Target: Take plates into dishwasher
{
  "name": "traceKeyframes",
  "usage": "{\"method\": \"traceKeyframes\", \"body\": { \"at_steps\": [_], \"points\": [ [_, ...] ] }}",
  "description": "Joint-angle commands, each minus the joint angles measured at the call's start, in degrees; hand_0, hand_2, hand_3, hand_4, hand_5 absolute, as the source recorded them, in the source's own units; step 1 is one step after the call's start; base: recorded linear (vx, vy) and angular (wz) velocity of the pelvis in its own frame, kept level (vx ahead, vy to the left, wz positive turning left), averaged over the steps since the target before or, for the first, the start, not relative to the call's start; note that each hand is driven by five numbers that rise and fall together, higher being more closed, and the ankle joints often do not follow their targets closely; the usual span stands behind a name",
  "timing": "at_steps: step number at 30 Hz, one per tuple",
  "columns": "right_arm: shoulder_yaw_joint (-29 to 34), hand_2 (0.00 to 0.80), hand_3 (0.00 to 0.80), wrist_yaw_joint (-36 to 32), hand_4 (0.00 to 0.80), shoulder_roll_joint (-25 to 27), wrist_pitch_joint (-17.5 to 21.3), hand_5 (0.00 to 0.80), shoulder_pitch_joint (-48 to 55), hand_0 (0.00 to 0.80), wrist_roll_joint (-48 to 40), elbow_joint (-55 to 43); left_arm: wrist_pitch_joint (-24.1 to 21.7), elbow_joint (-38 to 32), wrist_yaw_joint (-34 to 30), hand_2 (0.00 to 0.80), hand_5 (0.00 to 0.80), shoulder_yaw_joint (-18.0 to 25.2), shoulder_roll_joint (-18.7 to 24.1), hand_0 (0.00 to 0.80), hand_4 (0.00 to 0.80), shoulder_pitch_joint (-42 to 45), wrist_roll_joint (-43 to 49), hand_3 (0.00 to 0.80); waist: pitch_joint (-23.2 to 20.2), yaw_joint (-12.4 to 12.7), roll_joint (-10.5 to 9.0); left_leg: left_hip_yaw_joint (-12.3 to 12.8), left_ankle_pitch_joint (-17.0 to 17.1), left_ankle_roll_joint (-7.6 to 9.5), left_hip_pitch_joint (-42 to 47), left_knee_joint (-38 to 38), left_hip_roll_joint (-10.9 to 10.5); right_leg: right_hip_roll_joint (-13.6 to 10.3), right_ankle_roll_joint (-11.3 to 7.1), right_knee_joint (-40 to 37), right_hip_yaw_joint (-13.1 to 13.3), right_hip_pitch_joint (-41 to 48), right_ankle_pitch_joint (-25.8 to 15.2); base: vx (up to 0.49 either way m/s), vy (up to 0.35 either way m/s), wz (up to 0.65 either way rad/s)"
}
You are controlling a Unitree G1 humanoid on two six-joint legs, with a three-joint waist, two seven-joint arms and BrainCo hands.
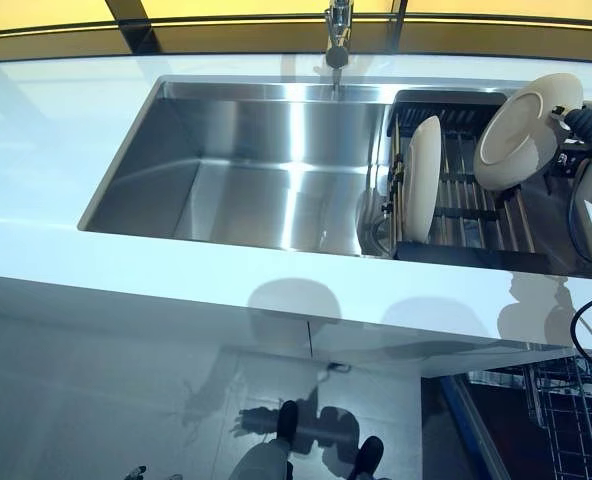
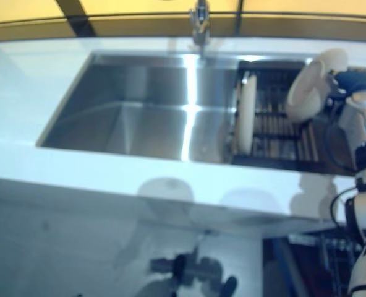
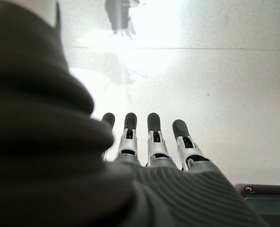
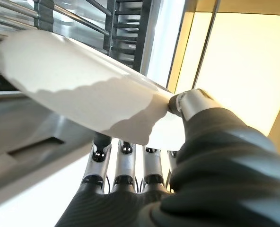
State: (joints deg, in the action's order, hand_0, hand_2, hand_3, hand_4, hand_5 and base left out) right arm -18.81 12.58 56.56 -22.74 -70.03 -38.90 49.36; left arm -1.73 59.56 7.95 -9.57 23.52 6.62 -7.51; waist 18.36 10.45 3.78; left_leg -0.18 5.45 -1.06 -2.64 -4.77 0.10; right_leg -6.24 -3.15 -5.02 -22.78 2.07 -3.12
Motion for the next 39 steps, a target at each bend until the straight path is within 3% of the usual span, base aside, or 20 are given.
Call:
{"method": "traceKeyframes", "body": {
  "at_steps": [1, 16, 22, 27, 39],
  "points": [
    [-6.3, 0.8, 0.8, 1.25, 0.8, 5.34, 5.59, 0.8, -6.02, 0.8, -0.37, -1.23, -0.91, 0.52, -0.39, 0.0, 0.0, -1.11, 2.46, 0.0, 0.0, 2.77, 1.51, 0.0, -6.02, 1.27, -3.07, 3.15, -6.69, -0.97, 2.21, -0.23, 1.24, -1.84, -2.16, 0.02, -0.81, 1.18, 4.22, 0.0, 0.0, 0.0],
    [-3.77, 0.8, 0.8, 3.42, 0.8, 6.9, 7.86, 0.8, -3.82, 0.8, -5.47, -9.41, -0.87, 3.0, -0.06, 0.0, 0.0, -0.36, 1.91, 0.0, 0.0, 2.26, 2.96, 0.0, -12.65, -0.04, -7.26, 4.5, -8.3, -0.95, 6.72, -0.23, 1.62, -0.57, -2.13, 0.02, 0.31, 5.08, 5.48, -0.007, 0.015, -0.02],
    [-4.16, 0.8, 0.8, 2.66, 0.8, 8.74, 7.39, 0.8, -4.2, 0.8, -0.96, -11.51, -1.12, 3.58, -0.64, 0.0, 0.0, 0.32, 1.73, 0.0, 0.0, 1.94, 3.54, 0.0, -13.89, -0.96, -8.36, 5.55, -9.08, -0.87, 7.81, -0.23, 1.72, -0.09, -2.2, 0.02, 1.47, 5.5, 5.55, -0.048, 0.034, -0.06],
    [-5.73, 0.8, 0.8, -1.6, 0.8, 11.91, 6.45, 0.8, -4.51, 0.8, 2.43, -13.92, -0.91, 2.5, -0.54, 0.0, 0.0, 0.89, 2.54, 0.0, 0.0, 0.77, 4.1, 0.0, -14.59, -2.58, -9.32, 7.02, -9.74, -0.49, 8.76, -0.23, 1.79, 0.31, -2.39, 0.02, 3.52, 5.33, 5.12, -0.039, -0.006, -0.15],
    [-3.07, 0.8, 0.8, -9.25, 0.8, 18.8, 3.93, 0.8, 1.8, 0.8, 5.64, -14.45, -0.31, 1.41, -1.22, 0.0, 0.0, -0.59, 3.6, 0.0, 0.0, -3.27, 5.33, 0.0, -15.7, -8.28, -9.04, 11.67, -10.89, 0.27, 10.52, -0.23, 2.48, 1.09, -2.87, 0.02, 9.89, 3.73, 3.99, -0.041, -0.012, -0.27]
  ]
}}
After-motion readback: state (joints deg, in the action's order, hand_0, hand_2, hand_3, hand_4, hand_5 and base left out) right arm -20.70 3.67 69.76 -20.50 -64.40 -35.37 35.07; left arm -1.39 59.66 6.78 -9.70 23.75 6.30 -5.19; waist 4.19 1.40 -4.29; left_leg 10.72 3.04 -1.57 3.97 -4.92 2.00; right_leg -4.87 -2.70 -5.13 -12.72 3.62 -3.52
